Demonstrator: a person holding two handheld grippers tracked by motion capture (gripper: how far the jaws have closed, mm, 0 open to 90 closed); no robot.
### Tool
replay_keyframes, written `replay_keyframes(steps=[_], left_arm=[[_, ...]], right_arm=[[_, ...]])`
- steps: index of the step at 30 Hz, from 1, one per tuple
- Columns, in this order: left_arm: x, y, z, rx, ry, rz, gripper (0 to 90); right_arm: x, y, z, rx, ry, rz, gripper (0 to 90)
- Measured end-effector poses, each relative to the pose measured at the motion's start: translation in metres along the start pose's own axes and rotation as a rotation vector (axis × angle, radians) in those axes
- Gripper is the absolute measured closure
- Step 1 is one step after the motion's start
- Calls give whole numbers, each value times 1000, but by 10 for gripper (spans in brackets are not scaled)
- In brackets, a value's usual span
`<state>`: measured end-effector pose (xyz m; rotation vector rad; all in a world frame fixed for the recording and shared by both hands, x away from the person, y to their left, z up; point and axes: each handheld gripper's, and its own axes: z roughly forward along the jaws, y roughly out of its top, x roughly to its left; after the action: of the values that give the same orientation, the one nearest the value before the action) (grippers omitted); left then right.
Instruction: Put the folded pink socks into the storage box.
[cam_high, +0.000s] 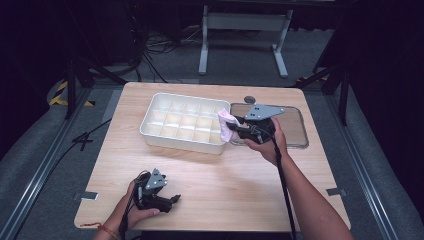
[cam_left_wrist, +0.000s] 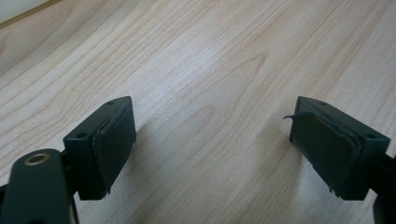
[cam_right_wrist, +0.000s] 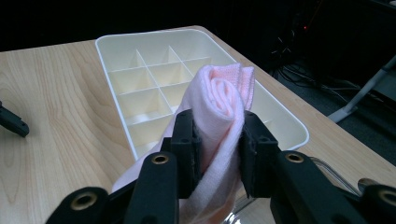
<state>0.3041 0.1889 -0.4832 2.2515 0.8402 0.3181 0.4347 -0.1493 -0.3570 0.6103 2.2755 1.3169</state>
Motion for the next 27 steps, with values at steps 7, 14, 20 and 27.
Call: replay_keyframes(steps=[7,14,20,27], left_arm=[[0,0,0,0,-2,0,148],[0,0,0,1,-4,0,148],[0,0,-1,2,-4,1,148],[0,0,-1,7,-5,3,148]], right_arm=[[1,3,12,20,-7,-18,706],[4,4,26,53,-16,-36,706],[4,1,38,90,-22,-50,706],[6,-1,51,128,-44,-70,706]])
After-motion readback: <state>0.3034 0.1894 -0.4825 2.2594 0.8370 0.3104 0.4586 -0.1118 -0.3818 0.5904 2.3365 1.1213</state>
